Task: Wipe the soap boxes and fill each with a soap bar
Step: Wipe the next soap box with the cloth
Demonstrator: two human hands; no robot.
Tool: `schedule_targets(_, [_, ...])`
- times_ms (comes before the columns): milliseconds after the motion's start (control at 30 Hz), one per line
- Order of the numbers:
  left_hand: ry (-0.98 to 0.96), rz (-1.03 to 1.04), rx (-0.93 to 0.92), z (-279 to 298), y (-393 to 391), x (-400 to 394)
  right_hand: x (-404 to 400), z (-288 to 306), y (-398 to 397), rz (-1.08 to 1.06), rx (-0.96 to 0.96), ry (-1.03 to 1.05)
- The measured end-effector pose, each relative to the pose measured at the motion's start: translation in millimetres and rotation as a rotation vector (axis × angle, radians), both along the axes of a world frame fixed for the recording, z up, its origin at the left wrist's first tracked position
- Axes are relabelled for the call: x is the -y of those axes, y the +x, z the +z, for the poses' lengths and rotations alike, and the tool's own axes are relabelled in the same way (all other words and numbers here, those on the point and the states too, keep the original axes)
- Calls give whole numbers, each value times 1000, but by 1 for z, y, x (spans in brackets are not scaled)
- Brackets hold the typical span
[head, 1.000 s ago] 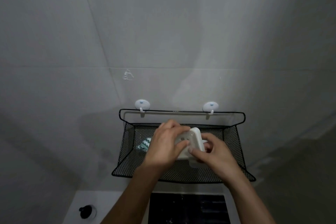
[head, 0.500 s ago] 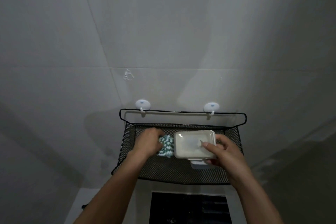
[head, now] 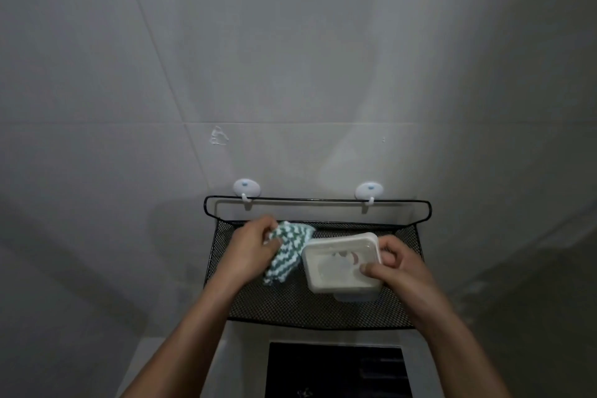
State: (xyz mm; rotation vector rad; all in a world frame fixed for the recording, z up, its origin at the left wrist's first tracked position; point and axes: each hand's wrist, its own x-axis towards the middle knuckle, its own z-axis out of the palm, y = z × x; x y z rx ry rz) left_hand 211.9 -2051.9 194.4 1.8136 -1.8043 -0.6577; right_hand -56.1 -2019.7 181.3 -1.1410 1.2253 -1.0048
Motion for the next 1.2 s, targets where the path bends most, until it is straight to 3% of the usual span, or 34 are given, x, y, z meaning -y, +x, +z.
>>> schedule_targets(167, [-358,41,21,57,-5,-15,-2,12,6,109,43,-113])
schedule_targets(267, [-472,-16,44,87,-26,-28,-1,15,14,149,30,-174])
schedule_targets(500, [-337,-261,134,82,-80,-45,2,29,25,100,-34,-292])
schedule_targets(967, [-380,-264,102,86,-62,-38,0,28,16,117,127,-277])
schedule_targets(1200, [-286,-188,85,82,-35,-33,-1,30,8,113,116,-266])
